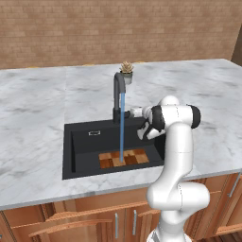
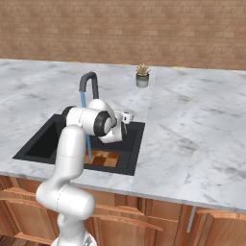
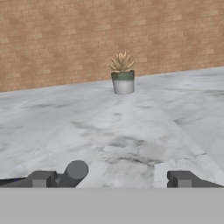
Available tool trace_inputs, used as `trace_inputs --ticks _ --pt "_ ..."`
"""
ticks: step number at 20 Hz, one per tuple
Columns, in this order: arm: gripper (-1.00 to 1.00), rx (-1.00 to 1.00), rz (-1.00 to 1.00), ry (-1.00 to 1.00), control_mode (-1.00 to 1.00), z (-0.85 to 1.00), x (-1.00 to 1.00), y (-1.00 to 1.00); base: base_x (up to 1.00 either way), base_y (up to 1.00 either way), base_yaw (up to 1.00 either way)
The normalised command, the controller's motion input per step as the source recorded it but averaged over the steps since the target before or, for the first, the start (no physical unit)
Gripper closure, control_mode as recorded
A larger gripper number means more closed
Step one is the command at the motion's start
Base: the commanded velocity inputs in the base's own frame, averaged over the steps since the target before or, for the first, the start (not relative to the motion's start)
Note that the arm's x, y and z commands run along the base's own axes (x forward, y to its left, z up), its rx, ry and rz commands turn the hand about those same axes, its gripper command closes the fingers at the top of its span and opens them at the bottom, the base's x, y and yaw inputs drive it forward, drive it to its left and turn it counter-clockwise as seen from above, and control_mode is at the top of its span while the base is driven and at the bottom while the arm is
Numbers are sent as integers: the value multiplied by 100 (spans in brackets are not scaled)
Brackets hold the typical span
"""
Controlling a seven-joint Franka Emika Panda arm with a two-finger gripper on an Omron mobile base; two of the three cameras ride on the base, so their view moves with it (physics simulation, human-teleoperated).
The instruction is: Turn on the sink faucet with hot water and rinse the cutting board for ten seconds, then turn off the faucet. Push the cutting board to reach the water if necessary.
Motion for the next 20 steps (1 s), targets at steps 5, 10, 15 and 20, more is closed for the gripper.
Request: trace_inputs --ticks 5,10,15,20 --pt "-100 0 0 0 -100 14 0 0 0 0 0" --pt "-100 0 0 0 -100 21 0 0 0 0 0" --pt "-100 0 0 0 -100 6 -2 -6 0 0 0" --pt "-100 0 0 0 -100 5 0 -15 0 0 0"
